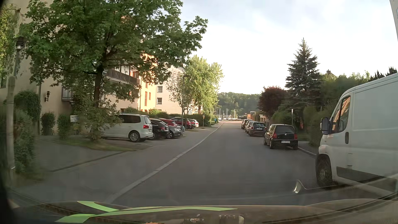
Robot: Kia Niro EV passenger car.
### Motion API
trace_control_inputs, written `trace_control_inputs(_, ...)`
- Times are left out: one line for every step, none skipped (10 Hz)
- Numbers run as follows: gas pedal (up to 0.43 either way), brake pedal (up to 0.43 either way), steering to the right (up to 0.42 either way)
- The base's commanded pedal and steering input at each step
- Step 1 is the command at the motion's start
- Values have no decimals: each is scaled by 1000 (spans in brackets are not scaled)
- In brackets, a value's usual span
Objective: Follow the waypoints while adhering to traffic rules and regulations
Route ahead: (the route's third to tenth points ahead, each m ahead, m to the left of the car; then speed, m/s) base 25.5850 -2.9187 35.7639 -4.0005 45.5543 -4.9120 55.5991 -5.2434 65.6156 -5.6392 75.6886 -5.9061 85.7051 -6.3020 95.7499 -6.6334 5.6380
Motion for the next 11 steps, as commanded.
trace_control_inputs(67,0,33)
trace_control_inputs(67,0,28)
trace_control_inputs(67,0,21)
trace_control_inputs(67,0,19)
trace_control_inputs(67,0,18)
trace_control_inputs(67,0,18)
trace_control_inputs(67,0,16)
trace_control_inputs(67,0,16)
trace_control_inputs(67,0,15)
trace_control_inputs(67,0,15)
trace_control_inputs(67,0,15)
